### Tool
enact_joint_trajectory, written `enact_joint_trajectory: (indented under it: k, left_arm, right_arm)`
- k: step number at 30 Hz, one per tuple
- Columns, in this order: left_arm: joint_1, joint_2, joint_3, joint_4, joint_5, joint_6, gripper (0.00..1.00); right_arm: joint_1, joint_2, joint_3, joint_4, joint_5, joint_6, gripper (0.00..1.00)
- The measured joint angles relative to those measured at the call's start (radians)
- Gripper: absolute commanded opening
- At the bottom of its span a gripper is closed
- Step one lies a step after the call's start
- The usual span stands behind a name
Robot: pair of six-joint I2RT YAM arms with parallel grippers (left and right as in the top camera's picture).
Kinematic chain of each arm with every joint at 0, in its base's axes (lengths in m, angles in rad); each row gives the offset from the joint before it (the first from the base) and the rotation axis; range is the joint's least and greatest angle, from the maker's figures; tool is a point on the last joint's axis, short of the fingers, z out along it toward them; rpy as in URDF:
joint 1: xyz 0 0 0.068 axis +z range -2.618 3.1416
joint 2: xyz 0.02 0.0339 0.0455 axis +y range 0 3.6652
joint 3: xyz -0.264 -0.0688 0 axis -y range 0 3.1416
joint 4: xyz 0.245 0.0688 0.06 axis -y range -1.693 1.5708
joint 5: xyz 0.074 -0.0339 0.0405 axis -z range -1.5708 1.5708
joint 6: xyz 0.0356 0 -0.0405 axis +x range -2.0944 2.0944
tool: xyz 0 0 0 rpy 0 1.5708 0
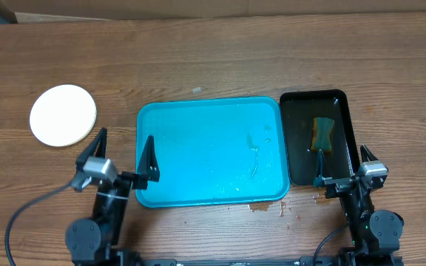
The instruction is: Clean dirty plates on tray and stack at the side
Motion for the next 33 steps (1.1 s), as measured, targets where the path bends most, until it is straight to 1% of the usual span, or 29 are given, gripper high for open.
enact_joint_trajectory:
  k: [6, 14, 18, 23, 25, 33]
  left_arm:
    - [0.000, -0.128, -0.103, 0.003, -0.056, -0.003, 1.00]
    - [0.000, -0.179, -0.200, -0.002, -0.082, -0.003, 1.00]
    - [0.000, -0.192, -0.214, -0.083, -0.082, -0.002, 1.00]
    - [0.018, -0.241, -0.219, -0.300, -0.087, -0.002, 1.00]
    - [0.031, -0.250, -0.219, -0.324, -0.089, -0.003, 1.00]
    - [0.045, -0.254, -0.219, -0.327, -0.094, 0.025, 1.00]
  right_arm:
    - [0.000, 0.000, 0.000, 0.000, 0.000, 0.000, 1.00]
    - [0.000, 0.000, 0.000, 0.000, 0.000, 0.000, 1.00]
    - [0.000, 0.000, 0.000, 0.000, 0.000, 0.000, 1.00]
    - [0.000, 0.000, 0.000, 0.000, 0.000, 0.000, 1.00]
    - [0.000, 0.000, 0.000, 0.000, 0.000, 0.000, 1.00]
    - [0.000, 0.000, 0.000, 0.000, 0.000, 0.000, 1.00]
